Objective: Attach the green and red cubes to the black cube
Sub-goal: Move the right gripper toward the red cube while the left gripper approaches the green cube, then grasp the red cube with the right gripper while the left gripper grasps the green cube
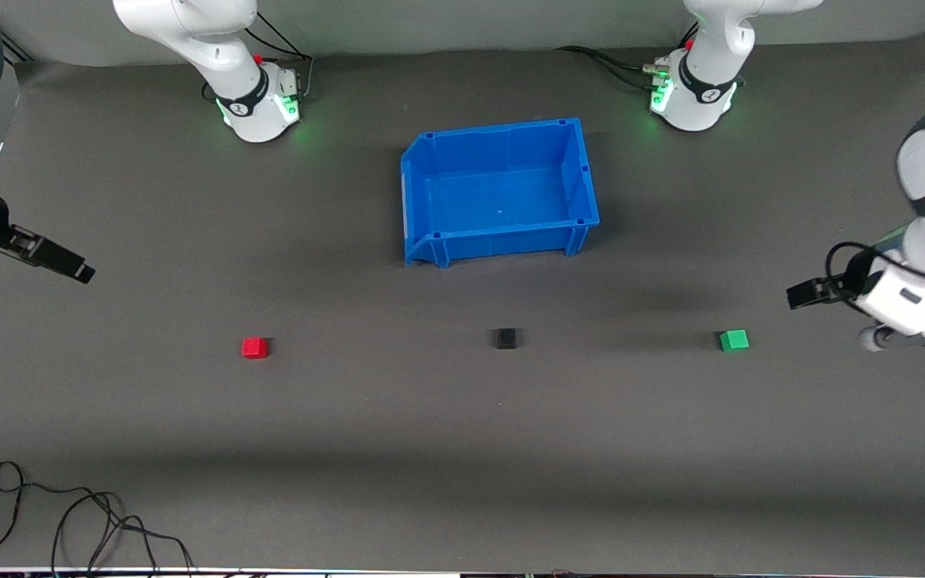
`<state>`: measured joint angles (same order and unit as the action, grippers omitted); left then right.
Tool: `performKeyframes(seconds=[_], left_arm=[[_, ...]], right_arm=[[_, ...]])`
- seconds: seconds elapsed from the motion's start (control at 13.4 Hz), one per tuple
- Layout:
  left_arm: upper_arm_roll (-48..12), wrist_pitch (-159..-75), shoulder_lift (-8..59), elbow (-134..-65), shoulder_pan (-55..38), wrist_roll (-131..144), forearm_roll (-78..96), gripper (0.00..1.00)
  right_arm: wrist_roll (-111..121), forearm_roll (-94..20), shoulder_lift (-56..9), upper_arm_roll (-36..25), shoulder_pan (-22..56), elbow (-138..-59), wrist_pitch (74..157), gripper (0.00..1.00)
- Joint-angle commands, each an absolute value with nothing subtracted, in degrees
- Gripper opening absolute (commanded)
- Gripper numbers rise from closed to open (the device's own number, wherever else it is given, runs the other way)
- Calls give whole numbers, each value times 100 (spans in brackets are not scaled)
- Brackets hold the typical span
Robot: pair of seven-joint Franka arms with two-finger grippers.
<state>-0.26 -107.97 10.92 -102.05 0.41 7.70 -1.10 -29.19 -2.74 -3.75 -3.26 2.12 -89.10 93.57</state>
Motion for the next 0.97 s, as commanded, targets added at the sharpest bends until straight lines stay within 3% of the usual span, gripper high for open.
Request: performKeyframes(seconds=[0.0, 0.6, 0.89], left_arm=[[-26, -11179, 1483, -10380, -35, 853, -255, 97], [-35, -12366, 2935, -10424, -26, 922, -202, 88], [-35, -12813, 3295, -10371, 52, 993, -176, 89]], right_arm=[[-4845, -527, -580, -343, 246, -8789, 9369, 100], [-7260, -1764, -1343, -422, 132, -9026, 9299, 100], [-7233, -2171, -1696, -431, -9, -9762, 10122, 100]])
